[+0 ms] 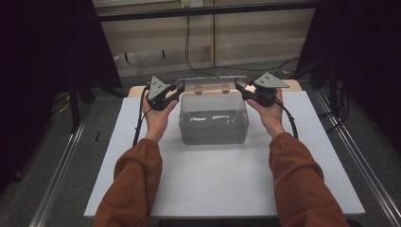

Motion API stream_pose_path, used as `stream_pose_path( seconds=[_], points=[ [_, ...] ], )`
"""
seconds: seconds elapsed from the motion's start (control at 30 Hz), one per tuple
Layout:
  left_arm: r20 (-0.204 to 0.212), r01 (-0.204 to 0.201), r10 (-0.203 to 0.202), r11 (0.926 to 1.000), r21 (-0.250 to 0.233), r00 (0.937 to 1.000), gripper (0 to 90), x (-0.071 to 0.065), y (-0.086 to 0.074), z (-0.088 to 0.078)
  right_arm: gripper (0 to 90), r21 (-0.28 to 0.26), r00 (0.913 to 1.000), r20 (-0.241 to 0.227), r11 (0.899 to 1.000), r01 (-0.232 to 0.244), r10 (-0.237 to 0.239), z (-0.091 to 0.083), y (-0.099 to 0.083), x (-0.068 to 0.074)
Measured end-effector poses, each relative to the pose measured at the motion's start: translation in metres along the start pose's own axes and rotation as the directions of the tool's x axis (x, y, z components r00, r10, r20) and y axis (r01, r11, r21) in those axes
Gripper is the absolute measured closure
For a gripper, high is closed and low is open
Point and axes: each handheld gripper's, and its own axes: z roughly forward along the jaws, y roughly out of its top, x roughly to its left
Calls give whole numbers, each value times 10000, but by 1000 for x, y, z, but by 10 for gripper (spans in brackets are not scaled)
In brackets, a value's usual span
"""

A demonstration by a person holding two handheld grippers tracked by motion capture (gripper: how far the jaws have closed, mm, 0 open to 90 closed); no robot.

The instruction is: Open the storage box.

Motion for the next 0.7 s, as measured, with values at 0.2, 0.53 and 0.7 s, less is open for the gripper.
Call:
stream_pose_path(
  seconds=[0.2,0.53,0.7],
  points=[
    [-170,41,-39,9999,124,9998,648,6,-1,3,594,23,10000,-34,10000,46,-46,2,3,-2],
    [6,493,-494,9975,511,9988,598,16,-8,18,605,-28,10000,-56,10000,-20,20,6,4,-7],
    [105,394,-402,9970,660,9991,642,18,-15,24,616,5,10000,-34,10000,-16,16,9,7,-9]
  ],
)
